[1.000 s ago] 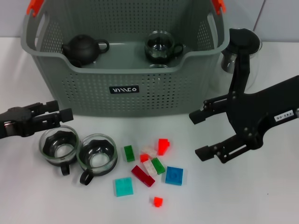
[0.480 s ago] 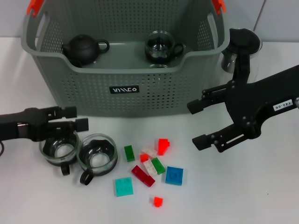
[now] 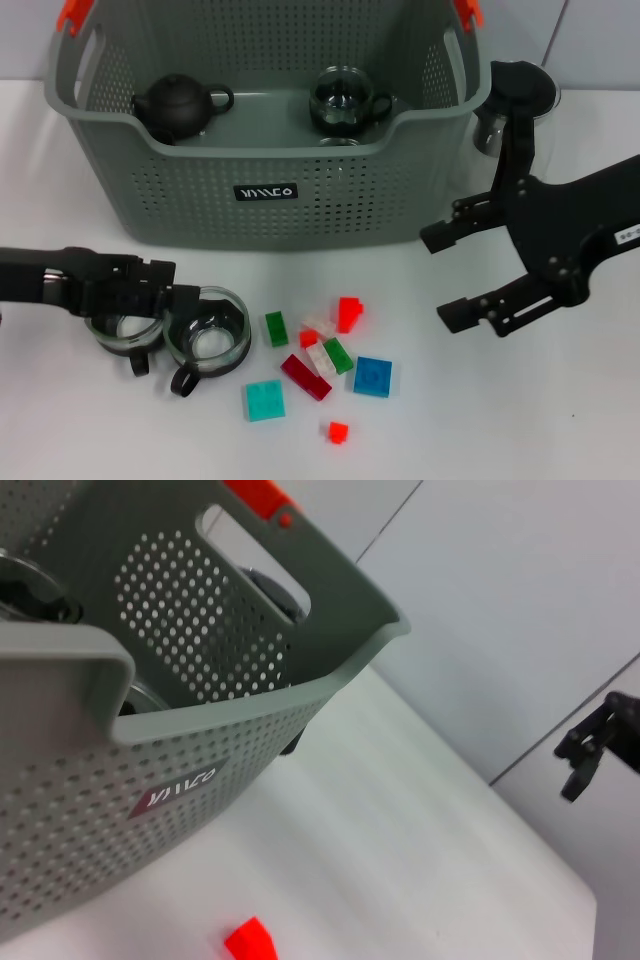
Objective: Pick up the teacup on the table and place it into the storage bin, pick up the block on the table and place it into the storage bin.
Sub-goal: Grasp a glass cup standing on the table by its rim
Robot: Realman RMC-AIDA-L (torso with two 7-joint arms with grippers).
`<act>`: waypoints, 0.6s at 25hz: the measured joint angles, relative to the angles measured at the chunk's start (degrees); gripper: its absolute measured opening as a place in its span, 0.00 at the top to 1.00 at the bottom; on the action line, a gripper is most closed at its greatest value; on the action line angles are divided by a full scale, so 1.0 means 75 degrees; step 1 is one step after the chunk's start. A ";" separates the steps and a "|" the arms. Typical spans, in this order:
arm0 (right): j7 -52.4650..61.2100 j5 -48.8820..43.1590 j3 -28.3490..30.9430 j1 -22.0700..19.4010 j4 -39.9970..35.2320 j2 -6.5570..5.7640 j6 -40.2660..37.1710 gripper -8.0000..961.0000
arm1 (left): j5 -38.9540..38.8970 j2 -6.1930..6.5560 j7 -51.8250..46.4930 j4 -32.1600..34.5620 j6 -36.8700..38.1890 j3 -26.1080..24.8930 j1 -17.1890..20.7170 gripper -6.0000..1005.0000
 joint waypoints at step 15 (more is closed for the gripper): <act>-0.0191 -0.0036 0.0275 -0.0014 0.0405 -0.0046 0.0010 0.07 | 0.1280 0.0149 -0.1480 0.0983 -0.0697 0.0878 -0.0711 0.10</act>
